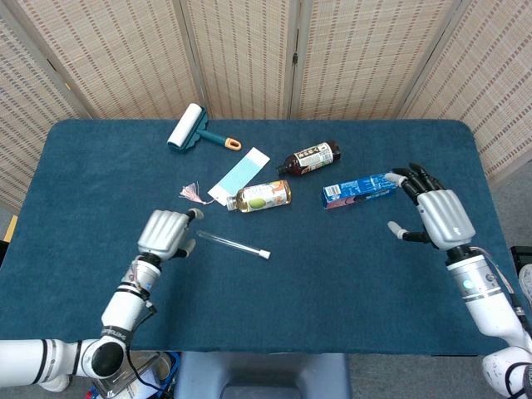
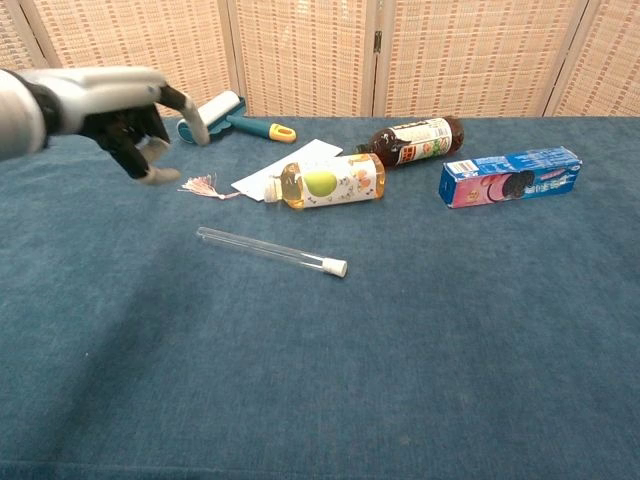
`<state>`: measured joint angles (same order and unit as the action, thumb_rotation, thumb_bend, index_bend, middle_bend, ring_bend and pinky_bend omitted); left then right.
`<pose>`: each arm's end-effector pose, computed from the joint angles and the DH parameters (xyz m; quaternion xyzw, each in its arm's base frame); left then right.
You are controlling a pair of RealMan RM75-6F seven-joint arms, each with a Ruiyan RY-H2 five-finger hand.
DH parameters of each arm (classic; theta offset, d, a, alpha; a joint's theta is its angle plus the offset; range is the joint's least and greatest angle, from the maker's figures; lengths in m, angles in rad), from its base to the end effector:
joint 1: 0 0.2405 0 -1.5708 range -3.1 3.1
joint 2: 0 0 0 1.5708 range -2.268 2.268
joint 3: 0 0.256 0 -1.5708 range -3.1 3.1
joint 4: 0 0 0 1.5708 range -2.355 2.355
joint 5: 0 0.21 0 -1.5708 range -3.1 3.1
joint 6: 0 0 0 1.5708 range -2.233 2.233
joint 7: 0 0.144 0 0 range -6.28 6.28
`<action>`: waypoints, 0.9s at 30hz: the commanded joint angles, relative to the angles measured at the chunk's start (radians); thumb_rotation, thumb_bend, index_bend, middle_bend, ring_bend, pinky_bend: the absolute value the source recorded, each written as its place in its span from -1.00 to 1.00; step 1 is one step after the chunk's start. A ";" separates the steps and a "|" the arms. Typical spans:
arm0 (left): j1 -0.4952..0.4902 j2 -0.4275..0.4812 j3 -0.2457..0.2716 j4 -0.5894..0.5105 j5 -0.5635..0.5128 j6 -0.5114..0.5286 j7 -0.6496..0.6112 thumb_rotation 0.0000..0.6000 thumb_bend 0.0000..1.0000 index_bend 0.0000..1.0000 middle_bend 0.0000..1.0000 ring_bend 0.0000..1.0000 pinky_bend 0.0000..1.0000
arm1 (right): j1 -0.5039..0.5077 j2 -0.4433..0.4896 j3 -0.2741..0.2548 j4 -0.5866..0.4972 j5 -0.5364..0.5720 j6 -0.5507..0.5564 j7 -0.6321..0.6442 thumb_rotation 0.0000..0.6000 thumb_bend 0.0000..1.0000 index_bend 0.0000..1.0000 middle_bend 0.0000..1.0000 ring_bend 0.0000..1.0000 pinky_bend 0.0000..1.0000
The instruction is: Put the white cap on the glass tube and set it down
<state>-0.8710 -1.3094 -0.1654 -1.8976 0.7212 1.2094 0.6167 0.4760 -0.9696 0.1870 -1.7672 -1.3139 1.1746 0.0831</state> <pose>-0.1079 0.3359 0.0575 -0.7060 -0.3848 -0.3469 0.4828 -0.2132 -0.3078 0.1780 0.6382 -0.3905 0.4524 0.4854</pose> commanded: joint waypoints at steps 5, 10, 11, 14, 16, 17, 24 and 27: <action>0.270 0.182 0.081 0.037 0.299 0.181 -0.320 1.00 -0.32 -0.39 0.21 0.30 0.76 | -0.080 0.005 -0.072 0.049 -0.038 0.049 -0.046 1.00 -0.45 -0.68 -0.50 -0.68 -0.39; 0.396 0.173 0.120 0.151 0.387 0.294 -0.417 1.00 -0.32 -0.41 0.01 0.05 0.37 | -0.139 -0.008 -0.113 0.076 -0.066 0.085 -0.013 1.00 -0.45 -0.68 -0.50 -0.68 -0.39; 0.416 0.170 0.126 0.163 0.398 0.310 -0.429 1.00 -0.32 -0.41 -0.01 0.02 0.32 | -0.151 -0.013 -0.120 0.082 -0.071 0.093 -0.007 1.00 -0.45 -0.68 -0.50 -0.68 -0.39; 0.474 0.167 0.147 0.185 0.431 0.352 -0.451 1.00 -0.32 -0.42 -0.08 -0.08 0.18 | -0.190 -0.031 -0.143 0.103 -0.092 0.133 -0.014 1.00 -0.45 -0.68 -0.50 -0.68 -0.39; 0.507 0.169 0.159 0.190 0.457 0.374 -0.456 1.00 -0.32 -0.43 -0.15 -0.17 0.07 | -0.216 -0.039 -0.155 0.107 -0.095 0.155 -0.028 1.00 -0.46 -0.68 -0.50 -0.68 -0.39; 0.519 0.169 0.163 0.190 0.470 0.384 -0.457 1.00 -0.32 -0.44 -0.19 -0.21 0.01 | -0.226 -0.041 -0.159 0.105 -0.095 0.165 -0.031 1.00 -0.46 -0.68 -0.50 -0.68 -0.39; 0.599 0.171 0.198 0.147 0.565 0.440 -0.422 1.00 -0.32 -0.48 -0.29 -0.29 -0.16 | -0.309 -0.061 -0.175 0.082 -0.100 0.258 -0.054 1.00 -0.47 -0.68 -0.50 -0.68 -0.39; 0.624 0.171 0.202 0.125 0.594 0.458 -0.403 1.00 -0.32 -0.49 -0.29 -0.29 -0.19 | -0.336 -0.067 -0.180 0.073 -0.103 0.283 -0.055 1.00 -0.47 -0.68 -0.50 -0.68 -0.39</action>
<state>-0.2588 -1.1387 0.0322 -1.7616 1.3034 1.6571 0.2025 0.1495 -1.0322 0.0109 -1.6888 -1.4141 1.4500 0.0310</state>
